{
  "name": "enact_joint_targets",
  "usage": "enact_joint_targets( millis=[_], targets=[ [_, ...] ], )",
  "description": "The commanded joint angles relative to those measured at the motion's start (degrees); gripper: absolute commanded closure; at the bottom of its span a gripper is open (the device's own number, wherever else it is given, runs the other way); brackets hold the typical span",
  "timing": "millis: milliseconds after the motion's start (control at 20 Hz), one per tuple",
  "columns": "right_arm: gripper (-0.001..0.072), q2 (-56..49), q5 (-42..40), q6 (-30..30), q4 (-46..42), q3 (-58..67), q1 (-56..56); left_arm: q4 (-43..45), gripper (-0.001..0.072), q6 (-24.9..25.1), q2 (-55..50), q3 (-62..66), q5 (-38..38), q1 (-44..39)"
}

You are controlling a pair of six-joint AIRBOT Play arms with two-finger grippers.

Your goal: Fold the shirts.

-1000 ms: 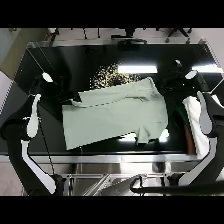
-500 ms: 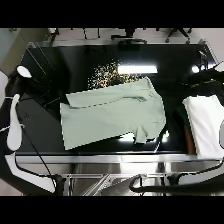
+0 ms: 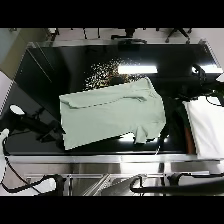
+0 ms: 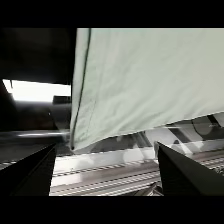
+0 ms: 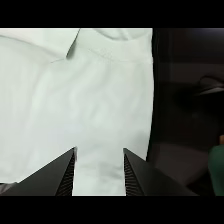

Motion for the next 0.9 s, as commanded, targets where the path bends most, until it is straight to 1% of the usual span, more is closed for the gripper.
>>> enact_joint_targets(
  millis=[0, 100, 200, 300, 350, 400, 500, 600, 700, 850],
  targets=[
    [0.0372, 0.6, 0.3, -0.3, 1.6, -1.2, 0.0, -0.9, 0.0007, 1.4, -0.1, -9.0, 6.4, 1.2],
    [0.0372, 0.7, 0.3, -0.5, 2.1, -1.2, 0.0, -6.3, 0.0008, 5.3, -2.5, -10.2, 9.4, 1.1],
    [0.0371, 0.7, 0.4, -0.4, 2.1, -1.2, 0.0, -12.8, 0.0015, 9.2, -5.6, -9.3, 10.8, 1.1],
    [0.0372, 0.7, 1.6, -0.4, 2.1, -1.2, 0.0, -16.7, 0.0382, 12.5, -8.7, -6.5, 10.6, 1.1],
    [0.0372, 0.7, 2.7, 0.0, 2.0, -1.2, -0.1, -17.1, 0.0592, 12.8, -10.2, -4.5, 10.1, 1.1],
    [0.0373, 0.7, 3.9, 0.4, 2.0, -1.3, -0.3, -16.5, 0.0694, 13.1, -11.4, -2.4, 9.2, 1.1],
    [0.0373, 1.6, 5.3, 2.4, 1.5, -3.0, -1.1, -15.8, 0.0694, 13.0, -13.4, 2.7, 7.6, 1.5],
    [0.0373, 4.2, 5.2, 4.7, 0.7, -7.7, -1.7, -13.7, 0.0694, 12.5, -15.0, 8.0, 6.6, 1.9],
    [0.0372, 8.4, 4.4, 7.4, 0.2, -15.7, -1.8, -13.3, 0.0694, 12.3, -17.0, 12.9, 6.2, 2.4],
    [0.0371, 15.0, -0.8, 11.6, 0.6, -30.4, -0.2, -13.5, 0.0694, 12.3, -20.6, 18.2, 5.9, 1.8]
  ],
)
